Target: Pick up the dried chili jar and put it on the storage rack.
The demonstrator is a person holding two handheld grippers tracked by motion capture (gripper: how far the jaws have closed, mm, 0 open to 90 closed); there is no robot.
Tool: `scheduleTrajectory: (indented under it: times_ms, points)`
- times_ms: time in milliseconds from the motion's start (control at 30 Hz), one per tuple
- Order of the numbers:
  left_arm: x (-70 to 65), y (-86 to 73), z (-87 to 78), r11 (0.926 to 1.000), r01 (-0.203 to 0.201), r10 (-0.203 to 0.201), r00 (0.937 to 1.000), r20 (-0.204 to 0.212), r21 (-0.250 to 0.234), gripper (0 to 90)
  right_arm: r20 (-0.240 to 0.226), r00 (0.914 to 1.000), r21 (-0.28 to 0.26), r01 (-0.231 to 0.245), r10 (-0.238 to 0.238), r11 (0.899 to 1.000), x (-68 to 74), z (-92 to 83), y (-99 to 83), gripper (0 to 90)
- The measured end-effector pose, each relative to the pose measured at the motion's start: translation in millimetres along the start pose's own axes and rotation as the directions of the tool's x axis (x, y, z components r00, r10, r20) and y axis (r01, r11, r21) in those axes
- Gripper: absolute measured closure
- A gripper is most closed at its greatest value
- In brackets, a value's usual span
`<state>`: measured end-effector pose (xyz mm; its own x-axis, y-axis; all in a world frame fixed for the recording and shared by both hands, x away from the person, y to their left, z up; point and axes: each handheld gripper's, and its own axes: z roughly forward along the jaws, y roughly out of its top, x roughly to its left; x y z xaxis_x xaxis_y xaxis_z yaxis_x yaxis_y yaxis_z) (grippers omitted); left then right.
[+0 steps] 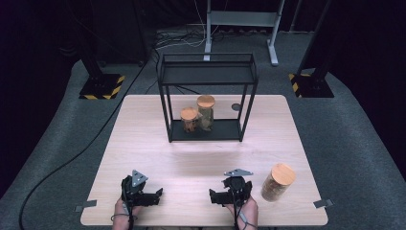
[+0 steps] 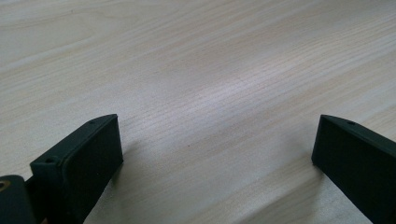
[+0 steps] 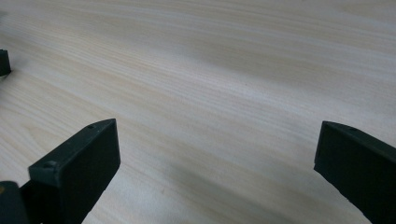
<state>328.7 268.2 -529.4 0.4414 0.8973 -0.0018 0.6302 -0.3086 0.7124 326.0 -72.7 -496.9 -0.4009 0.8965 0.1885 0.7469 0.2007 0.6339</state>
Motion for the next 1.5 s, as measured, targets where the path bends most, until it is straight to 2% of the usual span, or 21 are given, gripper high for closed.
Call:
scheduleTrajectory:
  times_ms: [300, 500, 933, 1167, 1233, 1333, 1500]
  points:
    - [-0.1, 0.0, 0.0, 1.0000, -0.001, 0.001, 1.0000, 0.000, 0.000, 0.8, 0.014, 0.9974, -0.004, -0.070, 0.070, 0.998, -10.4, -17.1, -12.6, 0.0]
    - [0.0, 0.0, 0.0, 1.0000, 0.000, 0.000, 1.0000, 0.000, 0.000, 0.9, 0.028, 0.9928, -0.003, -0.116, 0.116, 0.993, -20.1, -28.1, -23.8, 0.0]
    - [0.1, 0.0, 0.0, 1.0000, 0.000, 0.000, 1.0000, 0.000, 0.000, 0.8, 0.106, 0.9823, 0.019, -0.157, 0.155, 0.987, -39.0, -45.2, -47.4, 0.0]
    - [0.1, 0.0, 0.0, 1.0000, 0.000, 0.000, 1.0000, 0.001, 0.001, 0.8, 0.143, 0.9778, 0.024, -0.158, 0.153, 0.987, -49.8, -54.4, -53.8, 0.0]
    - [0.1, 0.0, 0.0, 1.0000, 0.000, 0.000, 1.0000, 0.000, 0.000, 0.8, 0.139, 0.9786, 0.025, -0.157, 0.152, 0.987, -52.5, -57.2, -55.5, 0.0]
    - [0.1, 0.0, 0.0, 1.0000, 0.000, 0.000, 1.0000, 0.001, 0.001, 0.8, 0.168, 0.9757, 0.034, -0.149, 0.141, 0.988, -55.0, -60.5, -57.7, 0.0]
    - [0.1, 0.0, 0.0, 1.0000, 0.000, 0.000, 1.0000, 0.000, 0.001, 0.8, 0.188, 0.9722, 0.031, -0.148, 0.140, 0.989, -58.5, -65.7, -60.7, 0.0]
